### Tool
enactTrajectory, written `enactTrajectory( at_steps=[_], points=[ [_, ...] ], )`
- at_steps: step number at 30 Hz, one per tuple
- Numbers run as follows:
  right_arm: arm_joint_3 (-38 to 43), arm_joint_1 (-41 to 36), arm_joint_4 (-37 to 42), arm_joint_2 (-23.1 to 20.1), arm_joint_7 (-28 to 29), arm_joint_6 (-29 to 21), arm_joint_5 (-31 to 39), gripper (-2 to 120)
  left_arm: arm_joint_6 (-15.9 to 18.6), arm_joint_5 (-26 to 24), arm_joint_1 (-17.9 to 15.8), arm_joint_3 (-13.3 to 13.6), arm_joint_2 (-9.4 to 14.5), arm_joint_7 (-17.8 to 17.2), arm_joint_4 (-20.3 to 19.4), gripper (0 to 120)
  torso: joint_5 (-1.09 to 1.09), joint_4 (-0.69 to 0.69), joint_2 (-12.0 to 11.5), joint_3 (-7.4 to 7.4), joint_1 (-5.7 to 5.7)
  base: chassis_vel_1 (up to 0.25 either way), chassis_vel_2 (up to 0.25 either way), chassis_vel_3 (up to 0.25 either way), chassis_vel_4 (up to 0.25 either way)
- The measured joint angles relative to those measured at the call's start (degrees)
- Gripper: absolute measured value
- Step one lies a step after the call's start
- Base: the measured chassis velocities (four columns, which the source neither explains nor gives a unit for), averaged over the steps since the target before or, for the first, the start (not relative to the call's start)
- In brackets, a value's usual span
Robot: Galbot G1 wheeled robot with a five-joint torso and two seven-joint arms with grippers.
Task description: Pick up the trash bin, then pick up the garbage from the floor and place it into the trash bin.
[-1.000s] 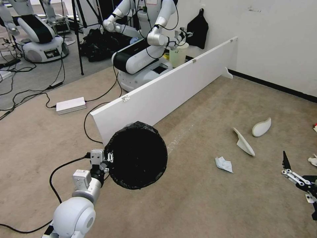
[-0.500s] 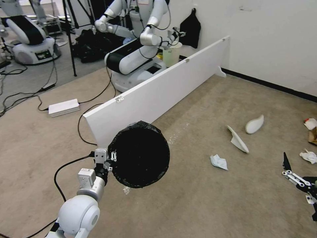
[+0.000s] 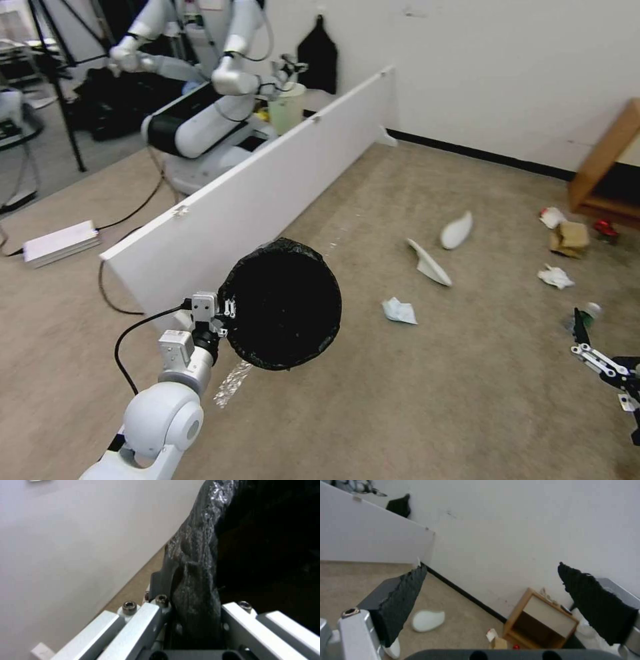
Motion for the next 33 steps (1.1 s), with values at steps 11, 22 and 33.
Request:
enactTrajectory(
  at_steps=[11,22,33],
  points=[
    [-1.8,0.0,-0.2,0.0,-0.5,0.5,-2.0,100,-0.1,-1.3,1.3,-1.3,1.0,-1.0,0.1,2,0.0,0.01,0.0,0.0,0.0,0.0,0.0,0.0,0.0],
    [-2.0,-0.2,0.8,0.0,-2.5,-2.0,-2.1,100,-0.2,-2.0,0.8,-1.6,1.6,-1.2,0.8,1,0.0,0.01,0.0,0.0,0.0,0.0,0.0,0.0,0.0],
    [-1.9,-0.2,0.7,0.0,-2.8,-1.8,-1.5,100,-0.3,-1.8,0.2,-1.4,1.5,-1.2,1.4,2,0.0,0.0,0.0,-0.01,0.0,-0.01,0.004,0.009,-0.009]
  ],
)
